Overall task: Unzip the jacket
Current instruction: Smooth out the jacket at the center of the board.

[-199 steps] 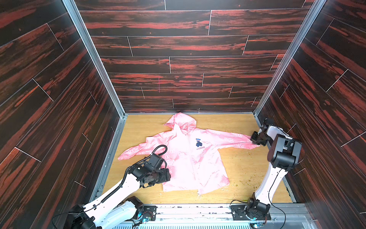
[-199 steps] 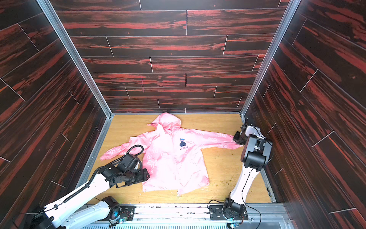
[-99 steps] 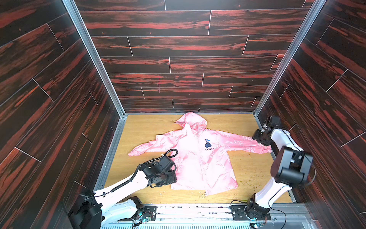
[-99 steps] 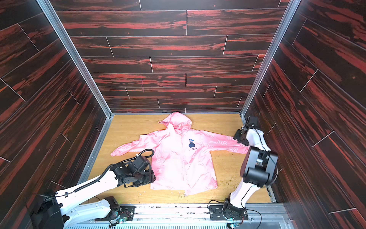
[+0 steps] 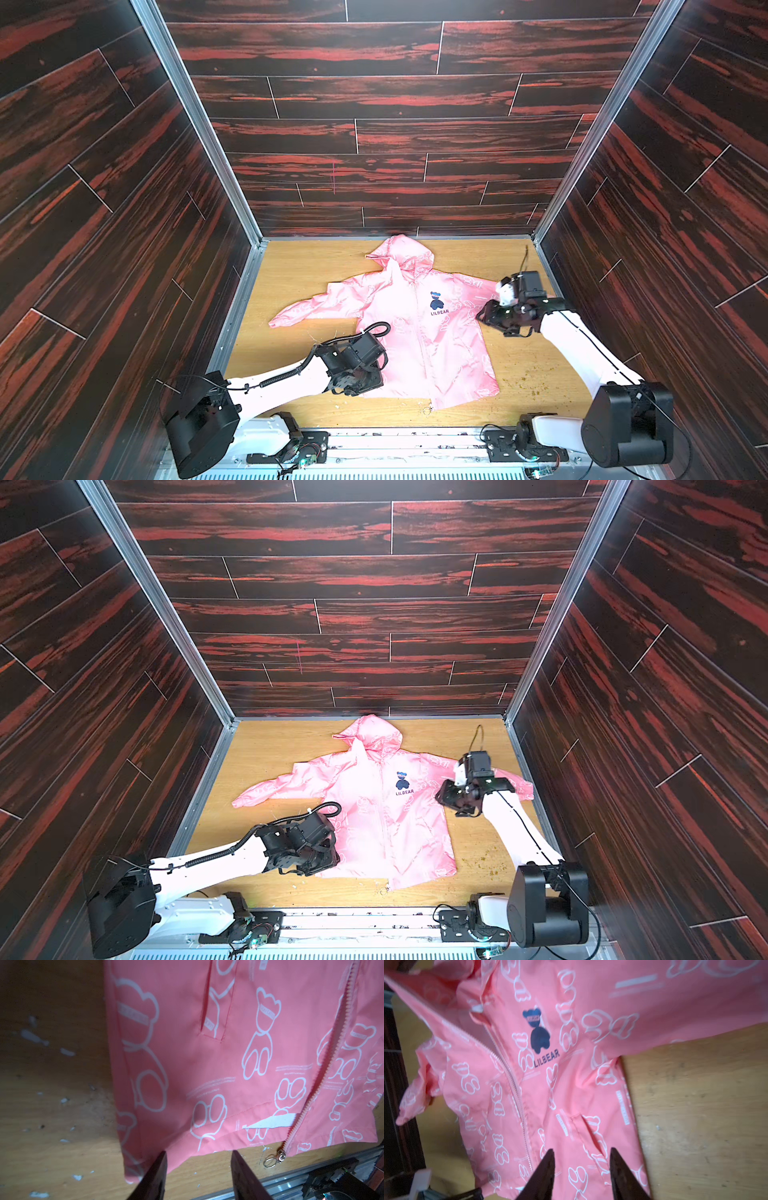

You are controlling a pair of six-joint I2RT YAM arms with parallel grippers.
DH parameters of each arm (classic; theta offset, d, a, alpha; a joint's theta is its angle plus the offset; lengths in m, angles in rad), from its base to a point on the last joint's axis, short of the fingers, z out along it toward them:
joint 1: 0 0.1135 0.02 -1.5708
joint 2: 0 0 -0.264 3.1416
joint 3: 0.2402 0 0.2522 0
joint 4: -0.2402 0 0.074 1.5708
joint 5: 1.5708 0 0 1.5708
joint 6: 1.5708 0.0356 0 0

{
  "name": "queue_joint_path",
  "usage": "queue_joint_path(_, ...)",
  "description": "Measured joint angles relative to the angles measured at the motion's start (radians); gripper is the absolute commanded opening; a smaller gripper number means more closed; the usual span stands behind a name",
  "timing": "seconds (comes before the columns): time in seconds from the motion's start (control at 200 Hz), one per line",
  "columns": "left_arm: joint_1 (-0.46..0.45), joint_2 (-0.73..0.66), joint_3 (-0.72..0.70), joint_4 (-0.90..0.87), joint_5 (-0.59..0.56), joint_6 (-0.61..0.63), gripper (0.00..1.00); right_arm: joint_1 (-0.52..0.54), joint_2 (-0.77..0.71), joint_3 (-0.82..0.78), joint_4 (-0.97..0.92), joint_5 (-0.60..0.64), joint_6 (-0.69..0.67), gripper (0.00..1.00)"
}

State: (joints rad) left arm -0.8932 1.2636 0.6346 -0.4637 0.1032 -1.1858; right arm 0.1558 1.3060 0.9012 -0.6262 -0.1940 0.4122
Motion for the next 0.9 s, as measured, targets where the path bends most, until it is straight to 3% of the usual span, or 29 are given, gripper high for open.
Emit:
queue_joint_path(0.271,0.000,-0.012,-0.094,0.039,0.006,-0.070,0.34,0.148,0.002,-0.182,0.063,-0.009,0.101,0.37)
queue_joint_path(0.586,0.000,-0.111,-0.162,-0.018,-0.010,-0.098,0.00,0.165,0.090,-0.238,0.166,-0.002,0.144,0.36)
queue_joint_path(0.802,0.000,-0.345,-0.179,-0.188,-0.079,-0.084,0.00,0.166,0.134,-0.243,0.227,-0.013,0.152,0.41)
queue_joint_path(0.902,0.000,-0.410,-0.148,-0.233,-0.126,-0.061,0.31,0.179,0.144,-0.229,0.236,-0.018,0.142,0.45)
